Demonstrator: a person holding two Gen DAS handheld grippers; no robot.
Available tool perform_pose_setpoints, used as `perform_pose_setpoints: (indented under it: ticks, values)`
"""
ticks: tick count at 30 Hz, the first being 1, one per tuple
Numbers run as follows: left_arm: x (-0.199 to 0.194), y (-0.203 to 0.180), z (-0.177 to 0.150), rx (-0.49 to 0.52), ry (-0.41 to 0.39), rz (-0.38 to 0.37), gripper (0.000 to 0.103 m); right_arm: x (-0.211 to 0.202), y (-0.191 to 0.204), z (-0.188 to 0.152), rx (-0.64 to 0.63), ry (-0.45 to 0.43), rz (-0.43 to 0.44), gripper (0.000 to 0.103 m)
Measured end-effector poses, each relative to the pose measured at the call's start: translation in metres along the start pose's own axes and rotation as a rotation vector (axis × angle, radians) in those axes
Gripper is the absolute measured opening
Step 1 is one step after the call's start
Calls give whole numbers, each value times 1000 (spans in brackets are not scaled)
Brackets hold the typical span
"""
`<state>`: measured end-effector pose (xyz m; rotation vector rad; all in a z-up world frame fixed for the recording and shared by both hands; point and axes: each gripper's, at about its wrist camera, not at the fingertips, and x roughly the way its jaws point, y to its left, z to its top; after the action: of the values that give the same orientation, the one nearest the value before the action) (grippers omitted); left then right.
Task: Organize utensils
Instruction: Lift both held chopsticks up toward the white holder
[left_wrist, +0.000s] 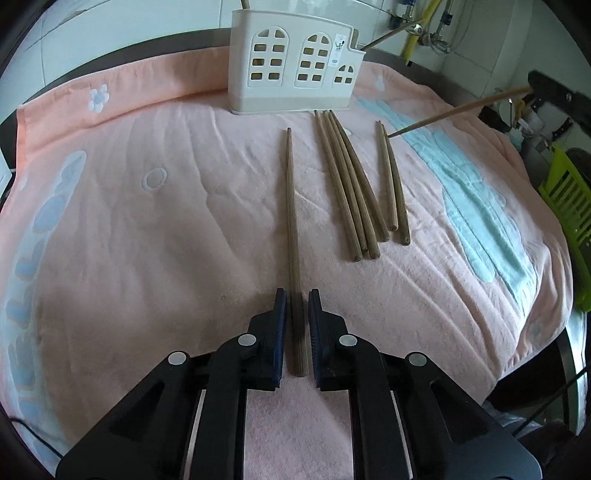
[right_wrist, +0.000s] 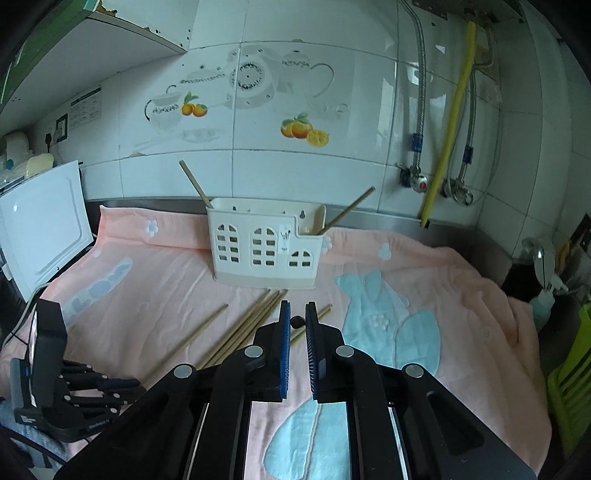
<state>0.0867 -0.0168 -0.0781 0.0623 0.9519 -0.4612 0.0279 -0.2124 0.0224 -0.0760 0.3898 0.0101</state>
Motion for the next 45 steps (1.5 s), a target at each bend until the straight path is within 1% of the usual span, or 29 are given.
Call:
perform_pose_setpoints:
  ticks: [1, 3, 7, 11, 15, 22, 24, 26, 29, 33, 40, 43, 45]
  values:
    - [1, 0, 1, -2, 1, 4, 11, 0, 0, 2, -2, -2, 3, 8]
    - [2, 0, 2, -4, -2, 21, 6, -1, 1, 5, -7, -8, 11, 8]
    - [-7, 4, 6, -20, -33, 2, 5, -3, -2, 12, 1, -14, 35, 8]
    - [-28, 6, 17, 6, -86, 1, 5, -2, -6, 21, 4, -9, 72, 8]
    - [-51, 7, 36, 26, -154, 4, 5, 4, -7, 37, 1, -5, 110, 9]
    - [-84, 4, 78, 46, -251, -40, 5, 7, -7, 69, -28, -21, 153, 7]
    - [-91, 2, 87, 57, -269, -54, 5, 9, -6, 79, -36, -26, 167, 7]
    - [-96, 0, 97, 69, -281, -72, 5, 10, -6, 86, -48, -35, 159, 7]
    - [-105, -4, 109, 100, -296, -61, 5, 12, -7, 95, -55, -44, 157, 7]
    - [-109, -4, 123, 126, -284, -41, 5, 15, -12, 106, -50, -57, 166, 7]
    - [-106, 6, 141, 125, -234, -5, 5, 19, -20, 122, -41, -91, 152, 7]
    - [-106, 12, 154, 114, -184, -29, 5, 21, -23, 129, -39, -105, 150, 7]
    - [-105, 15, 163, 110, -148, -17, 5, 23, -24, 136, -43, -118, 145, 7]
